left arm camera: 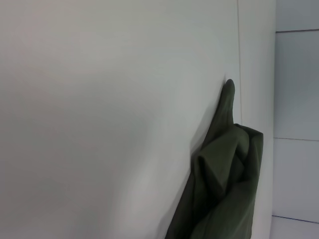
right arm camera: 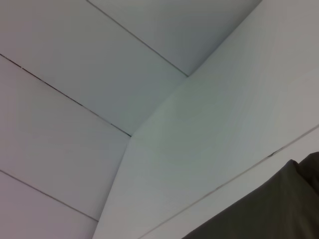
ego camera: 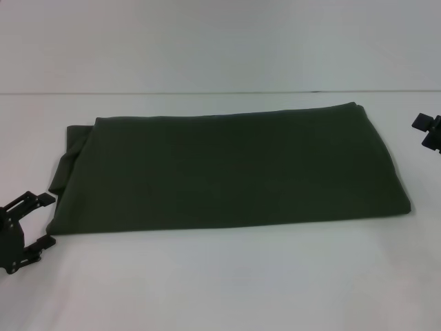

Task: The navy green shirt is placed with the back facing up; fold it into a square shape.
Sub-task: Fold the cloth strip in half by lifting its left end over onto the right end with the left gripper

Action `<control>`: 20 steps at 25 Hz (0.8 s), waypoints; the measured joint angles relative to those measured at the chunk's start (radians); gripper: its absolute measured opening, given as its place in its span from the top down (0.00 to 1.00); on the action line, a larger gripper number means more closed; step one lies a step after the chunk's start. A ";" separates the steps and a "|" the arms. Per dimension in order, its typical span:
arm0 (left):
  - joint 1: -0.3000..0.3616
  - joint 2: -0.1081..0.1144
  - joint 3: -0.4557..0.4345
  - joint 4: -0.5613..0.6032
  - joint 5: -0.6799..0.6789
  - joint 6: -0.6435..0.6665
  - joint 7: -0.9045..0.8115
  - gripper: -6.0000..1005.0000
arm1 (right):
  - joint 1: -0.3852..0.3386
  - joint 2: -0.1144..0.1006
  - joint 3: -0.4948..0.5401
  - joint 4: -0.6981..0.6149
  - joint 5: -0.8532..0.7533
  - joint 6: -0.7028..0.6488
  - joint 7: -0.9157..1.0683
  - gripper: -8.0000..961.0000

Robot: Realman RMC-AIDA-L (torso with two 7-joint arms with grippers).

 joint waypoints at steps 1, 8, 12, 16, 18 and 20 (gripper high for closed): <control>0.000 0.000 0.000 0.000 0.000 0.000 0.000 0.11 | -0.001 0.000 0.001 0.000 0.000 0.000 0.000 0.21; -0.011 0.002 0.008 -0.022 0.001 -0.013 -0.001 0.11 | -0.002 0.003 0.002 0.005 -0.001 0.000 0.000 0.21; -0.021 0.004 0.010 -0.036 0.001 -0.021 0.002 0.11 | -0.001 0.000 0.004 0.015 -0.001 -0.001 -0.004 0.21; -0.039 -0.002 0.013 -0.038 0.001 -0.036 0.008 0.11 | -0.002 0.001 0.014 0.015 -0.001 -0.003 -0.009 0.21; -0.059 -0.004 0.024 -0.046 0.001 -0.050 0.012 0.11 | -0.002 0.002 0.018 0.017 -0.001 -0.005 -0.010 0.21; -0.083 -0.002 0.039 -0.064 0.001 -0.071 0.019 0.11 | -0.002 0.002 0.020 0.021 -0.001 -0.006 -0.010 0.21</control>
